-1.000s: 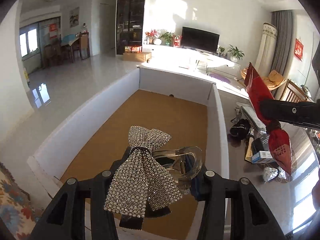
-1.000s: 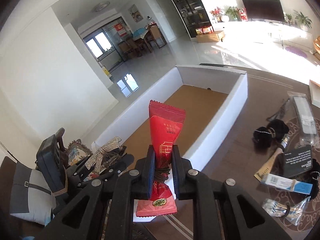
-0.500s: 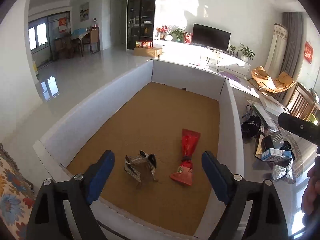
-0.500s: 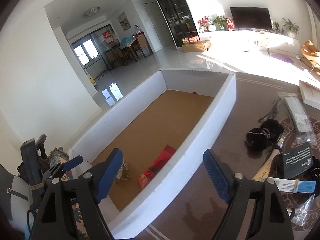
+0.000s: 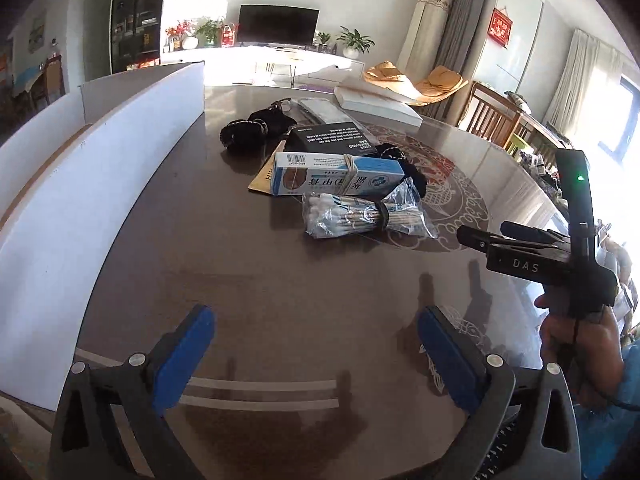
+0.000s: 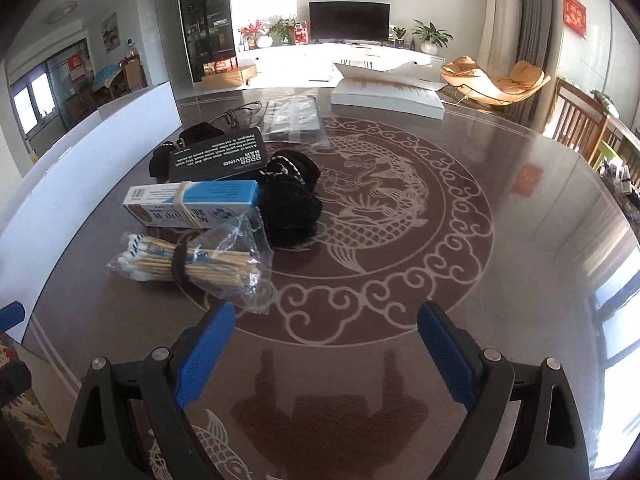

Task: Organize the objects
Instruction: 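Move the left tool back over the table toward the cotton swab bag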

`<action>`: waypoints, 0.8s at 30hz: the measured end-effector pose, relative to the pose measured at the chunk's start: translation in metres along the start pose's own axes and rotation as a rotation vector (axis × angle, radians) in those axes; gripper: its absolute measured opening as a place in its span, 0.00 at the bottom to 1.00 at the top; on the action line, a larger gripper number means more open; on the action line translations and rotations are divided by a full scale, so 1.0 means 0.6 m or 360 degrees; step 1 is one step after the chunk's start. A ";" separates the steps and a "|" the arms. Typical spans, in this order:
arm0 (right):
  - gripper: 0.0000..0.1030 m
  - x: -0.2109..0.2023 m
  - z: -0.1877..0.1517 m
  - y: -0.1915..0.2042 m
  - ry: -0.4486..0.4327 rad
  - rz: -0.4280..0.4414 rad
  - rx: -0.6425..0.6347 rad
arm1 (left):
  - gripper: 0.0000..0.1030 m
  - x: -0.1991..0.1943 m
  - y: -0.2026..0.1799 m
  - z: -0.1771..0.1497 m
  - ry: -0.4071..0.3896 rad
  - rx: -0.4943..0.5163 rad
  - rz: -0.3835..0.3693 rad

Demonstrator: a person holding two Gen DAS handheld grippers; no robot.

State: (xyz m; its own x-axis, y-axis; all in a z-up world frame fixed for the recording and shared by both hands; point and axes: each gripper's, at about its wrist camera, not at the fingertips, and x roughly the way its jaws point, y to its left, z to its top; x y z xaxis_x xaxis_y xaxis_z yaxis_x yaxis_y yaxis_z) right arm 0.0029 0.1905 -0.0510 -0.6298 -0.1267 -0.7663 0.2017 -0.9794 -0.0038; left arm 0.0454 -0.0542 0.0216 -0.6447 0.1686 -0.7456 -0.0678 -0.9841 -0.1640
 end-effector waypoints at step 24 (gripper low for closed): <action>0.94 0.034 -0.026 -0.027 0.0098 -0.0115 0.0105 | 1.00 0.138 0.035 0.057 0.0145 0.0155 0.0215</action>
State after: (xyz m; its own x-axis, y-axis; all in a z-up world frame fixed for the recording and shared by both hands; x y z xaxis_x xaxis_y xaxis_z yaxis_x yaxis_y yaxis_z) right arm -0.0013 0.2061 -0.0766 -0.5930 -0.0476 -0.8038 0.1063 -0.9941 -0.0196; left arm -0.0354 -0.0630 -0.0216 -0.5818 0.0349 -0.8126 -0.0615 -0.9981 0.0012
